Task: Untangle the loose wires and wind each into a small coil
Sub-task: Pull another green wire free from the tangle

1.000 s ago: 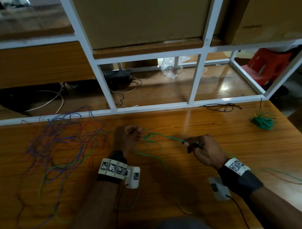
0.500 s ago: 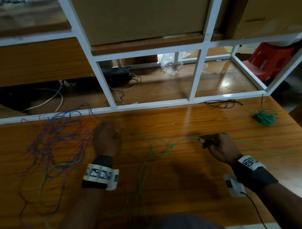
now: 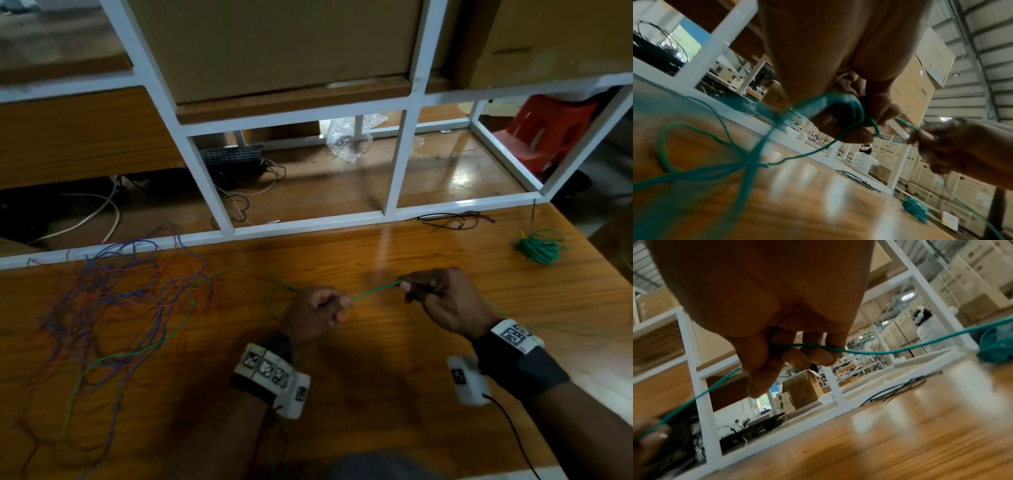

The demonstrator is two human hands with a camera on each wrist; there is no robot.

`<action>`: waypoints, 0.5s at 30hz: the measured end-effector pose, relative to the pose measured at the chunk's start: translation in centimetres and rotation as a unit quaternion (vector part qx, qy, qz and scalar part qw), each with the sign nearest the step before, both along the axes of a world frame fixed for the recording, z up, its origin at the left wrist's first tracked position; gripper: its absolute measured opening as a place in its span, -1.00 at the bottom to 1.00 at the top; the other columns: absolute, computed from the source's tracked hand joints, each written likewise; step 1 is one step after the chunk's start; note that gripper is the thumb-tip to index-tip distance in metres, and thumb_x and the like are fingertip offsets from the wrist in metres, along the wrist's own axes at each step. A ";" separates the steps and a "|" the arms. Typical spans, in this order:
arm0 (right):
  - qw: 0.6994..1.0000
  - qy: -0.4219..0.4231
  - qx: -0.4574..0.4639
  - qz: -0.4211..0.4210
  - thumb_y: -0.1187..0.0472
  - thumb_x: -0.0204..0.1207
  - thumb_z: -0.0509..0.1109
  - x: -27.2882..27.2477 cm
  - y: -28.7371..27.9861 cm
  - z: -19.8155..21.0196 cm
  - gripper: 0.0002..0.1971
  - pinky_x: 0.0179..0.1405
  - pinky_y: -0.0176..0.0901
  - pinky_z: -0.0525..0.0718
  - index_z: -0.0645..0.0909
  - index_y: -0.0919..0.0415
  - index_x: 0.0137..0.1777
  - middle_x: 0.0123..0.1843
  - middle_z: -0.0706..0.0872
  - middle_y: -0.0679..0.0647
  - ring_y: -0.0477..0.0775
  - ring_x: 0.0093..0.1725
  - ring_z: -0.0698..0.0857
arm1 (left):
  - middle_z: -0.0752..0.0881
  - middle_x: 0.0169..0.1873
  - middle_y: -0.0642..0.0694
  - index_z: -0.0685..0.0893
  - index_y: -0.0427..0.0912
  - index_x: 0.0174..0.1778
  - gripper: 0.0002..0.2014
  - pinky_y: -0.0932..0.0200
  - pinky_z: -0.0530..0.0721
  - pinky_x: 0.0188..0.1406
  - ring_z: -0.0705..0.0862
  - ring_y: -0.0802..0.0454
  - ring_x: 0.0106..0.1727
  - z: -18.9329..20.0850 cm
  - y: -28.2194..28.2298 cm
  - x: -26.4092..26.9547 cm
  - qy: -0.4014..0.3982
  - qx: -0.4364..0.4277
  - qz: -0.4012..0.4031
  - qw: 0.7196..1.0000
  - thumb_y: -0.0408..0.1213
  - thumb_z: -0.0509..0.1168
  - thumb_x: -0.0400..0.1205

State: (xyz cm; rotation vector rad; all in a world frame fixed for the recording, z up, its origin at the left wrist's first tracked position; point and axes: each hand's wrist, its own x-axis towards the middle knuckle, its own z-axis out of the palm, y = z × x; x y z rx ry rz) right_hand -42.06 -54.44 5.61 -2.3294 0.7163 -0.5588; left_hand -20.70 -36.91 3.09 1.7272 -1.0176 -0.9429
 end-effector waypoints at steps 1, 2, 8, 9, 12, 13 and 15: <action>1.000 0.005 -0.016 0.012 0.17 0.67 0.50 -0.7 -0.2 0.1 -0.58 -0.38 -0.18 0.64 0.68 -0.43 -0.29 -0.35 0.77 -0.40 -0.27 -0.35 0.74 | 0.78 -0.38 0.01 0.80 -0.17 -0.09 -0.90 0.19 0.68 -0.31 0.70 0.16 -0.40 0.3 0.6 0.7 -0.009 0.005 -0.012 1.000 -0.27 0.41 0.69; 1.000 0.006 -0.017 0.026 0.20 0.67 0.50 -1.2 -0.3 0.1 -0.59 -0.43 -0.22 0.58 0.69 -0.41 -0.26 -0.37 0.75 -0.42 -0.27 -0.39 0.72 | 0.82 -0.29 -0.05 0.81 -0.17 -0.04 -0.93 0.20 0.72 -0.25 0.75 0.13 -0.33 0.7 1.1 1.3 -0.036 0.009 -0.039 0.999 -0.26 0.45 0.66; 0.999 -0.026 0.018 -0.030 0.18 0.66 0.50 -2.9 -1.0 0.0 -0.71 -0.37 -0.02 0.67 0.80 -0.19 -0.27 -0.29 0.83 -0.21 -0.13 -0.39 0.74 | 0.82 -0.01 -0.05 0.84 -0.10 0.07 -0.83 0.18 0.68 -0.06 0.75 0.02 -0.01 0.3 1.7 4.4 -0.325 0.114 -0.174 0.923 -0.13 0.42 0.67; 0.996 -0.043 0.039 -0.063 0.15 0.67 0.49 -3.6 -1.6 0.6 -0.74 -0.32 0.06 0.70 0.82 -0.13 -0.26 -0.26 0.85 -0.12 -0.02 -0.35 0.77 | 0.81 -0.02 -0.04 0.84 -0.06 0.03 -0.82 0.07 0.71 -0.01 0.75 0.00 0.00 -0.3 2.4 4.8 -0.335 0.139 -0.170 0.916 -0.08 0.40 0.66; 0.996 0.010 0.009 -0.090 0.15 0.64 0.52 -5.9 -3.4 1.9 -0.74 -0.21 0.00 0.72 0.81 -0.16 -0.27 -0.18 0.89 -0.03 0.03 -0.23 0.82 | 0.85 -0.19 -0.05 0.84 -0.04 -0.09 -0.72 -0.10 0.77 -0.10 0.81 -0.02 -0.16 -2.1 4.8 6.1 -0.226 0.140 -0.110 0.958 0.11 0.44 0.61; 0.996 0.058 -0.008 -0.071 0.19 0.62 0.55 -6.2 -3.7 1.9 -0.75 -0.22 -0.15 0.71 0.82 -0.21 -0.20 -0.13 0.91 0.00 -0.03 -0.20 0.83 | 0.85 -0.22 -0.03 0.84 0.00 -0.11 -0.69 -0.11 0.77 -0.11 0.81 -0.01 -0.17 -2.3 5.2 6.1 -0.199 0.124 -0.099 0.967 0.18 0.45 0.58; 0.989 0.147 -0.020 -0.029 0.26 0.57 0.59 -5.9 -3.3 1.4 -0.77 -0.19 -0.32 0.66 0.86 -0.10 0.12 0.06 0.91 0.09 -0.01 -0.07 0.83 | 0.84 -0.12 0.06 0.84 0.15 -0.06 -0.70 -0.10 0.75 -0.02 0.79 0.08 -0.08 -1.8 4.9 5.8 -0.180 0.075 -0.080 0.978 0.27 0.41 0.55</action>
